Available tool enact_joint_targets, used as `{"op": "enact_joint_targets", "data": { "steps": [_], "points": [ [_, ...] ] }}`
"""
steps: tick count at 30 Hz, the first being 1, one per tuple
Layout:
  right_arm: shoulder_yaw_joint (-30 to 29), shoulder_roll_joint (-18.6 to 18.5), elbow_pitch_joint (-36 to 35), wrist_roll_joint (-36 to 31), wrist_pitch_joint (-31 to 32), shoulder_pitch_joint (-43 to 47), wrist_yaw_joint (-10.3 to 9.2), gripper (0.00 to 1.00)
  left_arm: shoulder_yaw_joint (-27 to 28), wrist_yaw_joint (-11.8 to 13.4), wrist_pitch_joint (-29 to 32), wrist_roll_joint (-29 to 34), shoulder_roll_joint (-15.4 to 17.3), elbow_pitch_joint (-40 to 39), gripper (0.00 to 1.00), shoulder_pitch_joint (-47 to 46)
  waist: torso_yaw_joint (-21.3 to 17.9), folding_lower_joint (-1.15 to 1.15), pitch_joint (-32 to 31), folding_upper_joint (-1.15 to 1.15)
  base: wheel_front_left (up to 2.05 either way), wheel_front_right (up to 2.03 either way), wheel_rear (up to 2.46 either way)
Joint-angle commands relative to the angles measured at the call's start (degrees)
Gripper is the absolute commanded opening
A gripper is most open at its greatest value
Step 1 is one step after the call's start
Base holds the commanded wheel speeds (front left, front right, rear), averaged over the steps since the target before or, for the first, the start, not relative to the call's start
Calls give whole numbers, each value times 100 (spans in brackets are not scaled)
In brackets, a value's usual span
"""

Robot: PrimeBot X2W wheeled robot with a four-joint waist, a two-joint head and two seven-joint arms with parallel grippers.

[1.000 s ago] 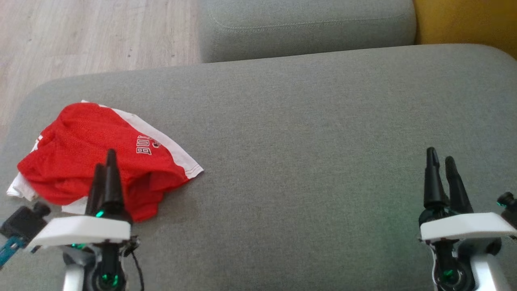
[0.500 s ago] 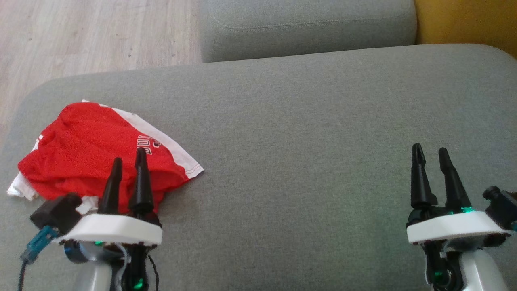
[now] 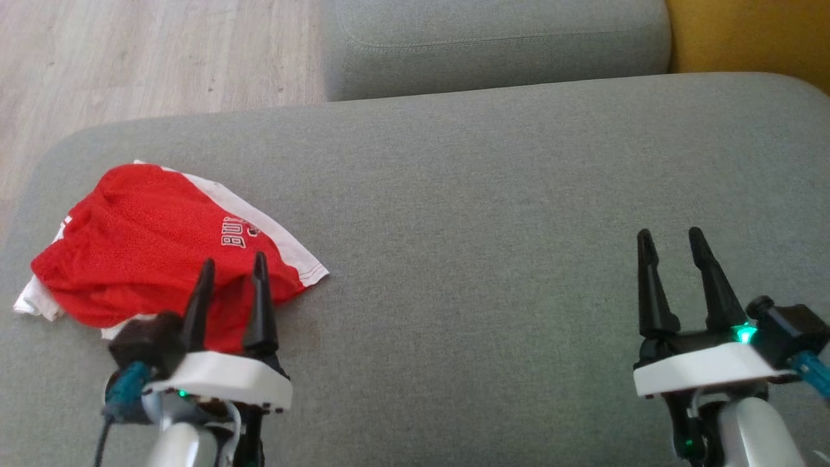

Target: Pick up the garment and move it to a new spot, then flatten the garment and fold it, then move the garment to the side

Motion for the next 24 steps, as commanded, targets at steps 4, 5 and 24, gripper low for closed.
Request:
{"op": "enact_joint_targets", "data": {
  "steps": [4,5,24],
  "points": [
    [220,-44,-211,-486,-143,-226,-3,100,-120,237,-146,350,217,-133,100,-256,-5,0,-5,0,0,0,0],
    [251,-44,-196,-556,-159,-225,-3,100,-169,276,-163,407,247,-115,100,-259,-6,0,-6,0,0,0,0],
    [409,-51,-253,-472,-464,-154,-4,100,-332,459,-464,945,180,-467,100,-209,0,0,-6,0,0,0,0]
  ]
}}
